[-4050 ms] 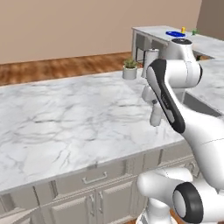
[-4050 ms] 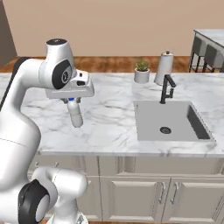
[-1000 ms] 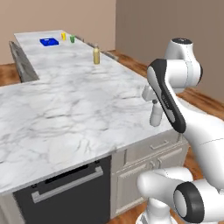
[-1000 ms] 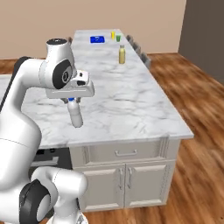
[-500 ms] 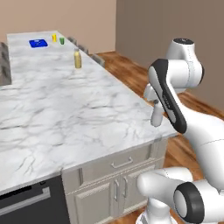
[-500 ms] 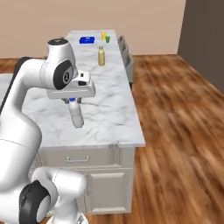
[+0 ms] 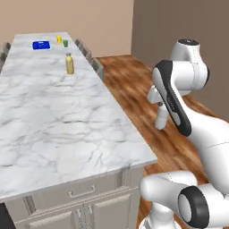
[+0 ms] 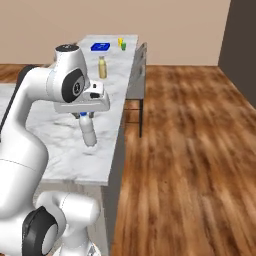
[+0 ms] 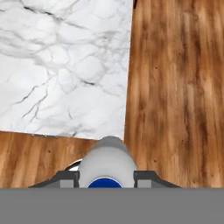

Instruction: Place the drinks on the dining counter in a tight cluster.

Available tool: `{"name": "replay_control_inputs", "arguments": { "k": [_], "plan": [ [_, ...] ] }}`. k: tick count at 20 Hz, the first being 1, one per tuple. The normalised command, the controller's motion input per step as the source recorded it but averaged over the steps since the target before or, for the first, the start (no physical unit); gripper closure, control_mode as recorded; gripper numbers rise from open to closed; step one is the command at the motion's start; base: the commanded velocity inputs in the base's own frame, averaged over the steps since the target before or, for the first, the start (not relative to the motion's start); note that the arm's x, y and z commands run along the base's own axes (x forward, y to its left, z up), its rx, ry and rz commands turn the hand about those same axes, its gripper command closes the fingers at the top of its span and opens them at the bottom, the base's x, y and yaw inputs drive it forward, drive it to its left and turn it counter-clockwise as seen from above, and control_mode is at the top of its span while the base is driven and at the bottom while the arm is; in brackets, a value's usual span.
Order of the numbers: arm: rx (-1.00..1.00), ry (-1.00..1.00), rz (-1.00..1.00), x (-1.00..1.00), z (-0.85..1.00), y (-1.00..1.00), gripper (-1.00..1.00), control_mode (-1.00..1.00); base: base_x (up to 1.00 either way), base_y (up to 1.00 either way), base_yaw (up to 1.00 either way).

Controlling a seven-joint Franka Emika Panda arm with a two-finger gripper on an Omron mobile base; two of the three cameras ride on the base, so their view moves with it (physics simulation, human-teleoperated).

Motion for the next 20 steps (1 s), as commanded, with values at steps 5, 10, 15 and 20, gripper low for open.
{"name": "replay_control_inputs", "arguments": {
  "k": [5,10,15,20],
  "plan": [
    [0.0,0.0,0.0,0.0,0.0,0.0,1.0,1.0,0.67,-1.0,0.3],
    [0.0,0.0,0.0,0.0,0.0,0.0,1.0,1.0,0.66,-1.0,0.37],
    [0.0,0.0,0.0,0.0,0.0,0.0,1.0,1.0,0.62,-1.0,0.44],
    [0.0,0.0,0.0,0.0,0.0,0.0,1.0,1.0,0.6,-1.0,0.51]
  ]
}}
